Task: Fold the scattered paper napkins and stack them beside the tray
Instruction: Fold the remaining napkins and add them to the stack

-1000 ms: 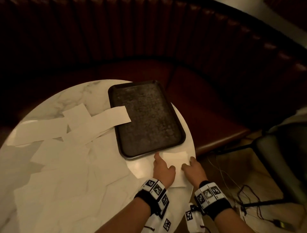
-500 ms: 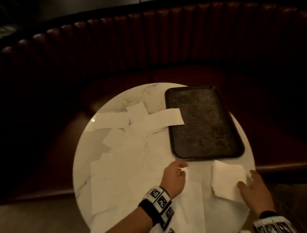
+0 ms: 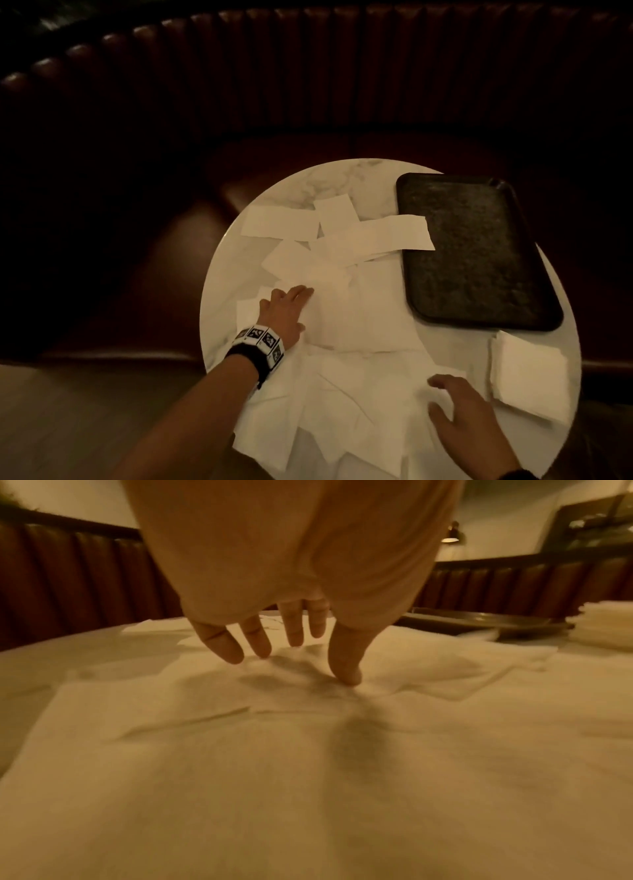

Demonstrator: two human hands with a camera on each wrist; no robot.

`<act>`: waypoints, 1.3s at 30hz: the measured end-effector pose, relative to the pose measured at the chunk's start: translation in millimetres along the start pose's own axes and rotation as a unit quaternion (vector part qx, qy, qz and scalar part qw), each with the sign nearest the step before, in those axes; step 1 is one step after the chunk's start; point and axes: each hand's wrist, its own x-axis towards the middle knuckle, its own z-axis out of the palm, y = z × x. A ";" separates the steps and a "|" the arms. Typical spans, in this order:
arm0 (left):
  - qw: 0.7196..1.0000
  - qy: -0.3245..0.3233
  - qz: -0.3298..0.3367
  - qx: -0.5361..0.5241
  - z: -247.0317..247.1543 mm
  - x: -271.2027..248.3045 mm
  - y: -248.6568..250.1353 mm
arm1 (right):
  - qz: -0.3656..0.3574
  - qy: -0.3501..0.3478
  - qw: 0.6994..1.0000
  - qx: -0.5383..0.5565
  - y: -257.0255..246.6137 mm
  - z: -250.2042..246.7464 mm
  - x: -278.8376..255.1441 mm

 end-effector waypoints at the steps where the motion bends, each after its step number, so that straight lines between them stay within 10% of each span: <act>1: 1.000 -0.004 0.013 0.012 -2.3 3.5 -1.5 | -0.015 -0.014 1.000 -0.008 -5.1 6.6 -2.7; 12: 0.999 -0.012 0.016 0.047 -21.4 23.0 -12.2 | -0.026 -0.059 0.998 -0.024 -35.0 32.0 -14.2; 17: 0.990 0.003 0.023 -0.141 -43.0 8.4 -7.3 | -0.046 -0.060 0.996 0.047 -58.2 27.5 -9.4; 22: 0.836 0.030 0.041 -0.546 -78.4 -51.9 11.4 | -0.011 -0.020 0.964 0.265 -105.1 17.9 0.9; 28: 0.707 0.062 0.038 -0.704 -90.9 -129.9 53.5 | -0.026 -0.016 0.880 0.473 -149.9 -7.4 -14.0; 34: 0.733 0.129 0.015 -0.668 -89.2 -180.9 73.2 | -0.099 0.070 0.885 0.450 -159.7 -24.8 -51.4; 39: 0.838 0.172 0.103 -0.508 -88.1 -201.2 68.1 | -0.108 0.093 0.878 0.456 -149.2 -29.6 -61.6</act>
